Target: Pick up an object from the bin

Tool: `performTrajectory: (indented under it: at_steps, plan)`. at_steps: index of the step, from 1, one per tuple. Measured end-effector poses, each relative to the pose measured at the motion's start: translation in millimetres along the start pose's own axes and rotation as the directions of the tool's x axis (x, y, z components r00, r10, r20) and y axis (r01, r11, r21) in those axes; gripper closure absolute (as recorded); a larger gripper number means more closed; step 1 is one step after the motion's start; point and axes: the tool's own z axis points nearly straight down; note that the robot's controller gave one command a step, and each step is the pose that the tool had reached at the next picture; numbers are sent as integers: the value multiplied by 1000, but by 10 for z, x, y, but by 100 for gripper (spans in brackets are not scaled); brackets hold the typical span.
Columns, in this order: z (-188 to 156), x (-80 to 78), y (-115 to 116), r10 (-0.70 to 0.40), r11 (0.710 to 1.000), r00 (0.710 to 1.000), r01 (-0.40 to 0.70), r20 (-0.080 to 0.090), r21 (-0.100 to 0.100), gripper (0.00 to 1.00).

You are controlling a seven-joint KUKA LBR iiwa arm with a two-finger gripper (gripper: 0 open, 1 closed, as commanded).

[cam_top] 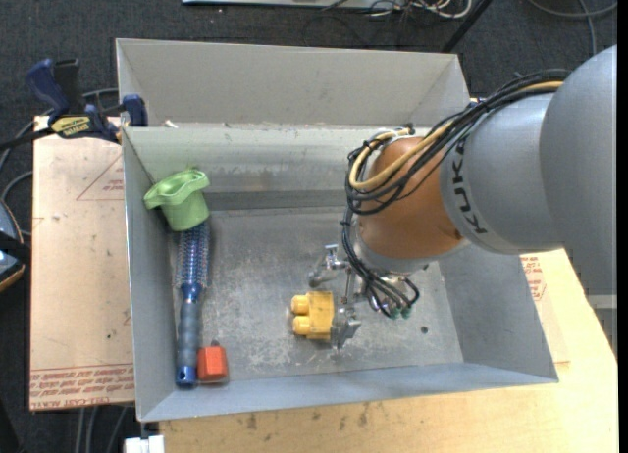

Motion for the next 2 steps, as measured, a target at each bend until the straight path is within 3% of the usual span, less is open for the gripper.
performTrajectory:
  at_steps: [1,2]
  plan:
    - [168,120,192,-59,998,998,59,10,9,0]
    - [153,109,203,-60,998,998,60,13,8,100]
